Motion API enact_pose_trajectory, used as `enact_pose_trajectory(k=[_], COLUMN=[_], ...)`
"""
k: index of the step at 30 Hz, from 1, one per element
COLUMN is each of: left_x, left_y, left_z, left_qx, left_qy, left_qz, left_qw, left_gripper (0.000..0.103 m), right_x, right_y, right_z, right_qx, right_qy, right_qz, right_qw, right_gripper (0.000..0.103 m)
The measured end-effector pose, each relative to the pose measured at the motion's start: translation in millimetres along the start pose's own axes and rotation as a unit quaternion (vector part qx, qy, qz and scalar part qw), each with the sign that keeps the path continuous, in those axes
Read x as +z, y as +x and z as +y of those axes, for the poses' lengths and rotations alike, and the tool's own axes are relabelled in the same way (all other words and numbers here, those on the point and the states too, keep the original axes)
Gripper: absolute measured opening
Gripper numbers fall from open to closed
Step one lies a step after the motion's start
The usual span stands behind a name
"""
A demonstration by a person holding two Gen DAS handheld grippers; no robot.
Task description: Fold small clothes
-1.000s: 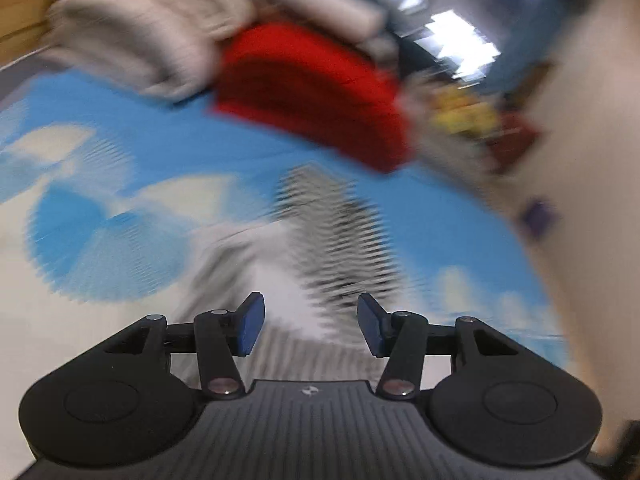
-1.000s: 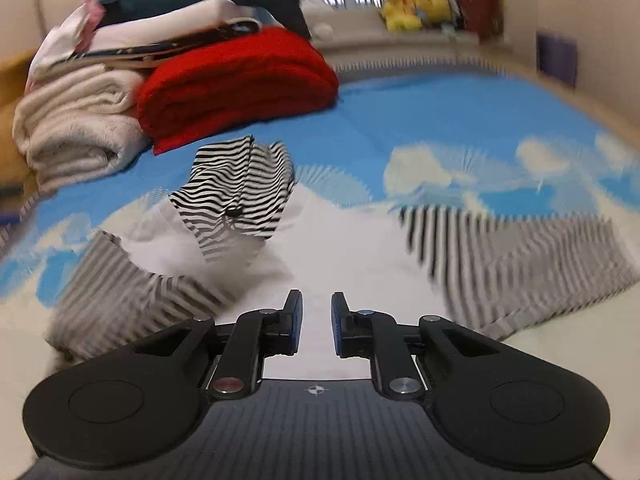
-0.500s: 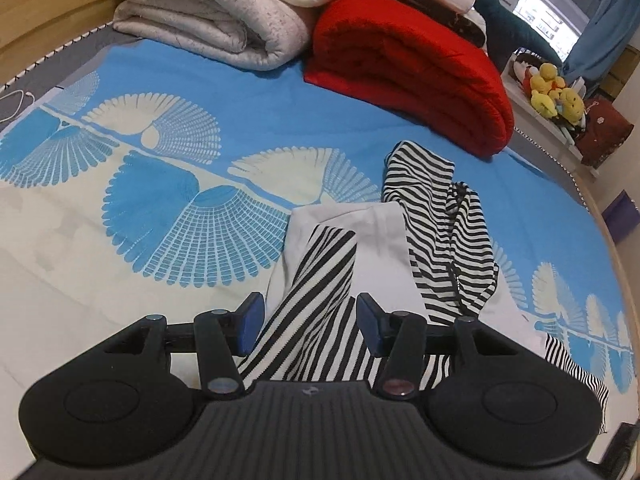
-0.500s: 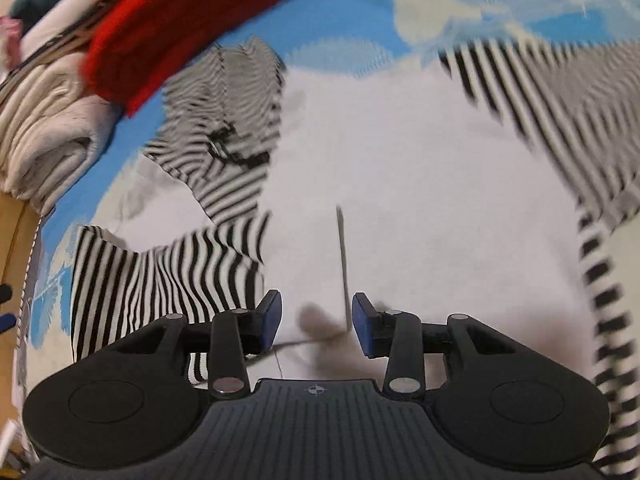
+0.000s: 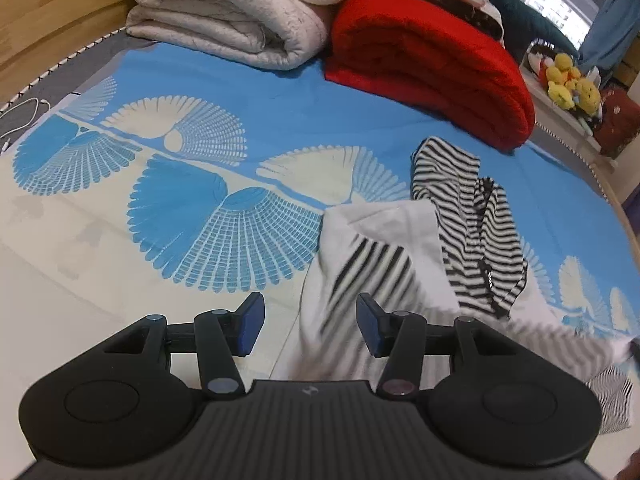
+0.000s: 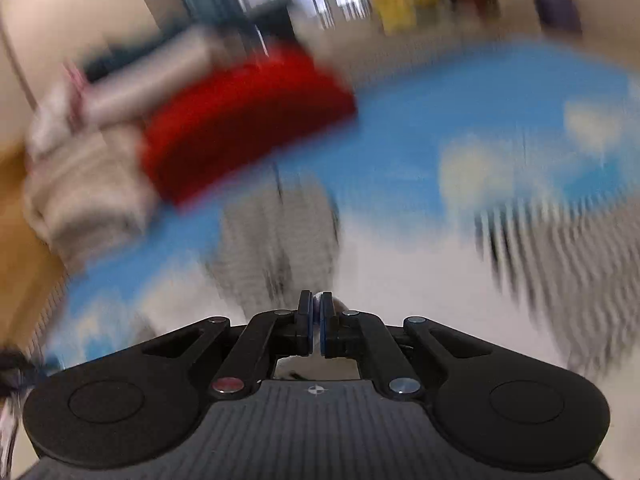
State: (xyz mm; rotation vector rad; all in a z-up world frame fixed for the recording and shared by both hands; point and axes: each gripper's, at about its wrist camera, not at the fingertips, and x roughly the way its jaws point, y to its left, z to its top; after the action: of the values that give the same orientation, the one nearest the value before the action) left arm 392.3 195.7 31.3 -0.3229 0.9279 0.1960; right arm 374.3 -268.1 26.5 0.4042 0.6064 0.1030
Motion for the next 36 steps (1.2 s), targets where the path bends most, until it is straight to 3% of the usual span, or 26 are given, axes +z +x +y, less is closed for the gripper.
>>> enact_pose_trajectory(k=[2,3,5,7,8,10,13,16,18,20,22,23,27,30,33,36], left_x=[-4.2,-7.0,-13.6,-19.8,-23.5,-31.7,-47.9,-67.0,-81.4,-91.6,-90.9,-88.5,-74.9,-72.4,-77.3,-88.9], left_y=[4.9,7.9,15.7,23.5,27.6,36.1,53.3,73.2,88.0,96.0,92.9,87.6,64.0,58.2,66.0,87.4], left_z=[-5.8,-9.8,-19.7,-28.9,-33.0,-42.0,-52.4,-55.3,-53.8,-49.4,-49.0,-50.3,-61.0,-66.7,-69.7,-58.7], left_qx=[0.001,-0.001,-0.006,-0.015,-0.021,-0.032,-0.041,-0.035,-0.009,0.024,0.027,0.024,-0.01,-0.025,-0.027,-0.009], left_qy=[0.014,0.021,0.034,0.044,0.047,0.055,0.074,0.093,0.119,0.137,0.13,0.126,0.121,0.118,0.117,0.099], left_qz=[0.008,0.012,0.025,0.04,0.047,0.062,0.092,0.129,0.162,0.173,0.173,0.164,0.116,0.106,0.118,0.159], left_qw=[0.9999,0.9997,0.9991,0.9981,0.9976,0.996,0.9922,0.9867,0.9796,0.9749,0.976,0.9781,0.9859,0.987,0.9857,0.9822], left_gripper=[0.055,0.055,0.055,0.055,0.055,0.055,0.055,0.055,0.055,0.061,0.06,0.06,0.06,0.06,0.06,0.06], right_x=[12.0,13.6,7.8,-2.8,-5.6,-2.4,5.8,5.4,-2.3,-18.1,-28.0,-27.9,-12.4,-9.6,-15.5,-28.1], right_y=[-7.5,-1.1,26.5,43.0,44.0,39.0,28.1,33.4,49.0,65.2,69.9,67.6,54.0,50.6,56.0,66.9], right_z=[-10.0,-18.3,-42.5,-69.3,-79.7,-78.6,-65.9,-68.8,-78.4,-97.3,-110.1,-114.2,-103.6,-101.7,-98.3,-94.4], right_qx=[-0.025,-0.061,-0.139,-0.165,-0.167,-0.174,-0.147,-0.12,-0.12,-0.146,-0.185,-0.185,-0.16,-0.13,-0.092,-0.072], right_qy=[-0.01,-0.008,0.006,0.061,0.09,0.076,0.042,0.056,0.086,0.119,0.152,0.163,0.147,0.146,0.155,0.153], right_qz=[-0.036,-0.023,0.059,0.12,0.129,0.112,0.066,0.085,0.135,0.211,0.236,0.231,0.179,0.16,0.165,0.192], right_qw=[0.999,0.998,0.988,0.977,0.973,0.975,0.986,0.988,0.98,0.959,0.942,0.941,0.96,0.968,0.97,0.967], right_gripper=[0.002,0.002,0.002,0.002,0.004,0.006,0.008,0.015,0.02,0.021,0.021,0.021,0.023,0.023,0.023,0.024])
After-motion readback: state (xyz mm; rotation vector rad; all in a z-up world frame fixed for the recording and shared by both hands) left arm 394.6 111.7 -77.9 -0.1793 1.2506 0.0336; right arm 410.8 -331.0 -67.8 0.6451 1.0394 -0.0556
